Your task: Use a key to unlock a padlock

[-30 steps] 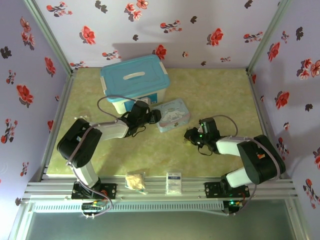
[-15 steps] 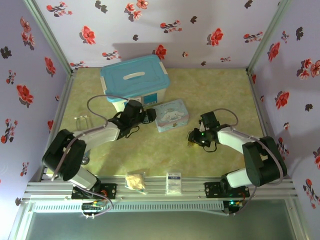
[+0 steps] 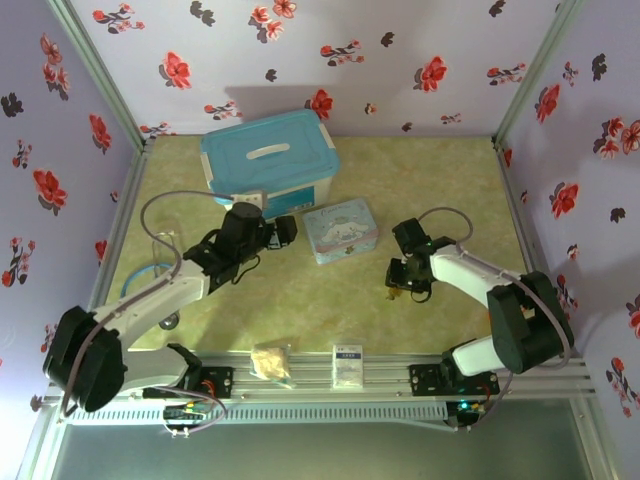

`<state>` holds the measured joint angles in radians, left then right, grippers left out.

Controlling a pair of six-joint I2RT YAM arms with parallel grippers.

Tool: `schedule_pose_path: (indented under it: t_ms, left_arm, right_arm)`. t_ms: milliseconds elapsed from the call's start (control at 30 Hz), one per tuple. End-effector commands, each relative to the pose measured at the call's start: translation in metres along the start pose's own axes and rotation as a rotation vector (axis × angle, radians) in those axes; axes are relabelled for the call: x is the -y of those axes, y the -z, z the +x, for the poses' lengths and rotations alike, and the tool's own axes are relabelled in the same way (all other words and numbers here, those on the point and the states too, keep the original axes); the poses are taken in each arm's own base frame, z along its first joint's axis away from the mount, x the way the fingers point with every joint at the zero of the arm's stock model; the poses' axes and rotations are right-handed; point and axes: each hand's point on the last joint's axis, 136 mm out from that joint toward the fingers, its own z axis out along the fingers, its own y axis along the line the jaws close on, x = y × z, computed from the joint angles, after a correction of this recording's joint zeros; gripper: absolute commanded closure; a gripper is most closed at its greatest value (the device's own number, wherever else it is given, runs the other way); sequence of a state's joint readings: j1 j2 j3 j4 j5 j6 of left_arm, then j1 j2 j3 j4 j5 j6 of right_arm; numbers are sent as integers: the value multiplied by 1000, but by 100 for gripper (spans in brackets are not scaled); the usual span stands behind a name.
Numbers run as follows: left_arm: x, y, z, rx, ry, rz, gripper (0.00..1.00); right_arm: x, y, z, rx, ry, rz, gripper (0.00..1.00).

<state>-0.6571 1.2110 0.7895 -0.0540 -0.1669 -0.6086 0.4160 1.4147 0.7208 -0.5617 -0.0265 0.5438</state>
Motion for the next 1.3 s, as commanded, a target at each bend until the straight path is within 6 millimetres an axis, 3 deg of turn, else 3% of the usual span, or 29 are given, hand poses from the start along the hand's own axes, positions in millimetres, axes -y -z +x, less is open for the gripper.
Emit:
schedule_pose_path:
  t_ms: [0,67,167,333,400,500,633,700,833,933,1033,1133,1200,1267]
  left_arm:
    - [-46,18,1,14,-103,-178,19]
    - [-74,31,-9,67,-171,-313,12]
    - [-108,46,-21,119,-192,-428,0]
    - [-158,59,-26,198,-156,-536,0]
    - [-170,63,-28,232,-195,-559,1]
    - [-186,67,-32,354,-305,-603,1]
    - [-229,62,-22,384,-298,-731,0]
    - [-239,51,-18,351,-303,-741,0]
    - [-250,46,-28,435,-264,-720,1]
    - [-262,42,-34,488,-195,-685,2]
    - [-266,14,-27,446,-205,-603,3]
    - [-260,-5,-25,377,-241,-554,2]
    - [-265,-8,-32,376,-236,-584,0]
    - [-269,-9,-30,355,-219,-595,0]
  right_arm:
    - [9,24,-15,97,37,68,49]
    - [3,38,-29,163,65,44,40]
    - [5,59,-51,262,77,77,35]
    - [19,100,-94,508,28,111,24]
    - [29,112,-107,596,22,130,14]
    - [53,123,-123,738,62,253,12]
    - [74,114,-134,861,110,315,11]
    - [81,103,-140,942,113,292,11]
    - [97,84,-148,1023,40,218,13]
    - [98,85,-157,1083,31,211,13]
    - [101,83,-165,1158,9,211,12]
    - [102,55,-172,1102,15,180,12]
    - [98,54,-182,1119,33,166,6]
    - [101,47,-182,1021,18,177,1]
